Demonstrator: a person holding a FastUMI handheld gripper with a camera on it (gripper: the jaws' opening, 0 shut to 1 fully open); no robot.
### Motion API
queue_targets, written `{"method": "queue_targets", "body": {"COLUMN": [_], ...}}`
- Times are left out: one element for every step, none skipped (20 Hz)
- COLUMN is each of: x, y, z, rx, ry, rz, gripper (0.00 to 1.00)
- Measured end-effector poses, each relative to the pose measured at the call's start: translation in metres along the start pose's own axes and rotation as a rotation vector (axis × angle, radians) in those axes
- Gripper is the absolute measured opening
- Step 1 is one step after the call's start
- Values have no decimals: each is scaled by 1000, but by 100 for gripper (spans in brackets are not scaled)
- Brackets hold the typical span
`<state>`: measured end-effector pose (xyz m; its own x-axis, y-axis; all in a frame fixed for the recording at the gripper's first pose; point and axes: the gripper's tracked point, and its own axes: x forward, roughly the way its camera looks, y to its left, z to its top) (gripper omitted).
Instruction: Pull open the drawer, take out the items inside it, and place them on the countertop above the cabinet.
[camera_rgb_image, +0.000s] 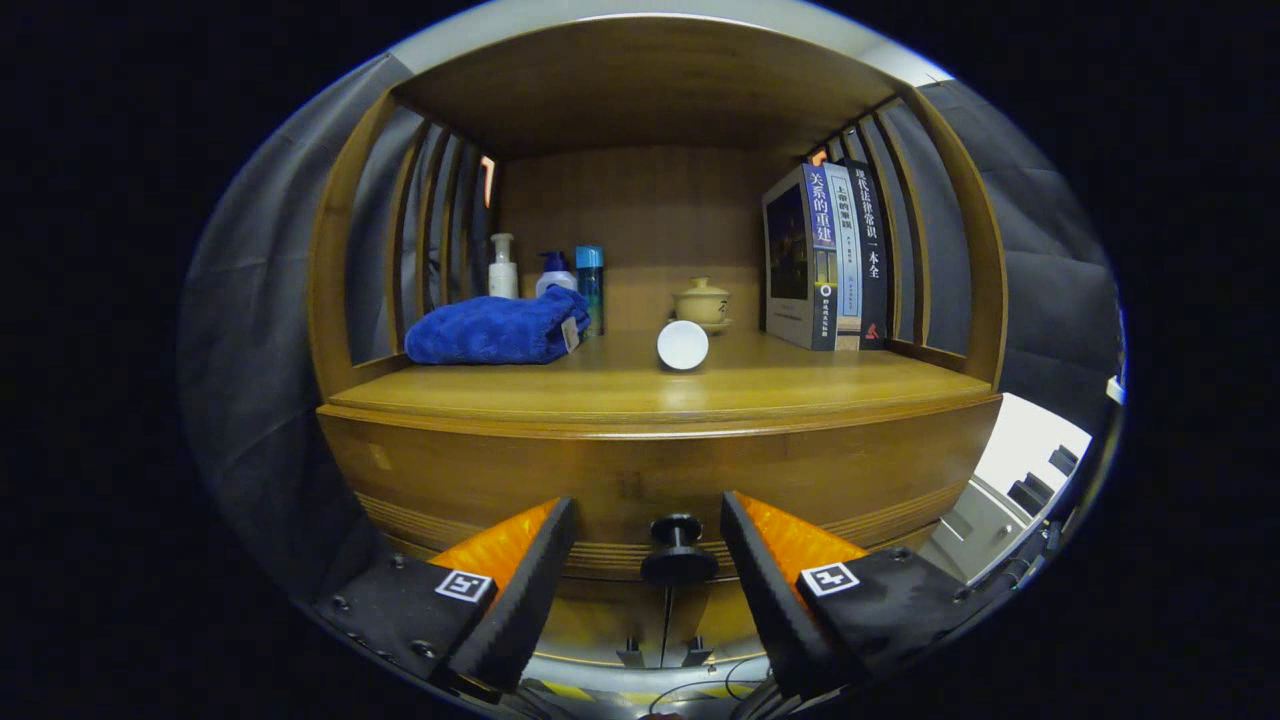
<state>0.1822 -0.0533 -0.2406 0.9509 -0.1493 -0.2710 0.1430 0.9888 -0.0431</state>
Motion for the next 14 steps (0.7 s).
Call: {"method": "queue_targets", "body": {"x": [-8, -18, -28, -39, -48, -58, -68, -79, -90, -102, -112, -123, -134, -142], "y": [4, 8, 11, 12, 10, 8, 7, 5, 5, 4, 2, 0, -4, -10], "z": [3, 6, 11, 18, 27, 35, 41, 47, 54, 63, 72, 80, 87, 94], "rx": [7, 18, 24, 27, 23, 15, 3, -6, -8, -2, 7, 15, 18, 17], "ry": [-4, -8, -15, -33, -52, -68, -78, -84, -99, -121, -145, -157, -166, -176], "rz": [18, 38, 55, 65, 70, 72, 78, 85, 97, 109, 120, 131, 137, 134], "gripper": [96, 96, 96, 96, 96, 96, 96, 96, 96, 96, 96, 96, 96, 96]}}
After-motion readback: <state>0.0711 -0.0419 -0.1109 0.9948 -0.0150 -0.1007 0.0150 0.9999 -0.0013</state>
